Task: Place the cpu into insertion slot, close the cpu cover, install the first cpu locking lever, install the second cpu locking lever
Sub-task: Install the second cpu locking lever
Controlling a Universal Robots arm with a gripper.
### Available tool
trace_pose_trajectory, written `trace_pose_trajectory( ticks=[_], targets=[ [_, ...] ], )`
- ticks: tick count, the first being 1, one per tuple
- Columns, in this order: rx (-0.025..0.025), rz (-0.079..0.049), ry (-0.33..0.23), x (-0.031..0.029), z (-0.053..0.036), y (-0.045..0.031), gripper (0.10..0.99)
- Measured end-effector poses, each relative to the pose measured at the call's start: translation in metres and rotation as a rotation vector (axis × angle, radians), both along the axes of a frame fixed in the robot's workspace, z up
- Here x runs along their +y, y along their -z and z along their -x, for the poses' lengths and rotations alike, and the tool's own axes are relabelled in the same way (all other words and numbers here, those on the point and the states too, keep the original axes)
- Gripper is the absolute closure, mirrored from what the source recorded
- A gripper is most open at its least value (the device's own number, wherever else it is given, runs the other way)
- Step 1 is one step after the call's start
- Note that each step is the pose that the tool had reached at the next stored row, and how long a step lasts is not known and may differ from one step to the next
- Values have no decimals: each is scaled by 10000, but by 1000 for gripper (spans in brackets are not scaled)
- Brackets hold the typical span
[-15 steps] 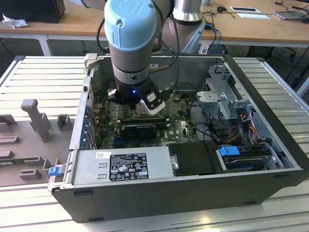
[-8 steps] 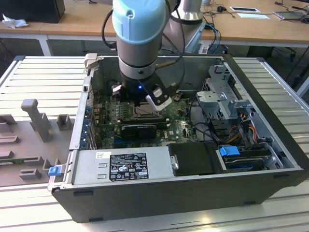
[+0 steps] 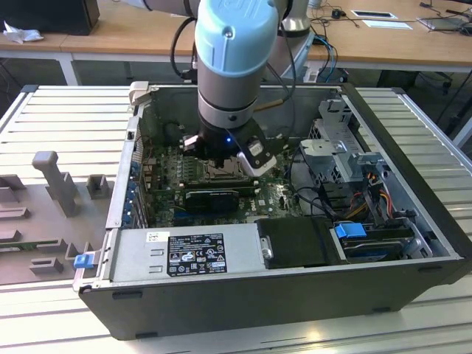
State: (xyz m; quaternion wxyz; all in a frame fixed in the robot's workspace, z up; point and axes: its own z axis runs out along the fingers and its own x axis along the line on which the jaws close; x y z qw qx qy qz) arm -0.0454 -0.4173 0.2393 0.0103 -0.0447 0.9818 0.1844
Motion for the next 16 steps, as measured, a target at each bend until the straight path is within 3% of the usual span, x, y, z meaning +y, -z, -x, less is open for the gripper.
trace_pose_trajectory(
  ticks=[2,4,8,16],
  targets=[
    [0,0,3,-34,15,12,980],
    [-1,-1,1,-39,97,38,980],
    [0,1,1,-40,149,107,980],
    [0,-1,0,-47,219,311,980]
  ],
)
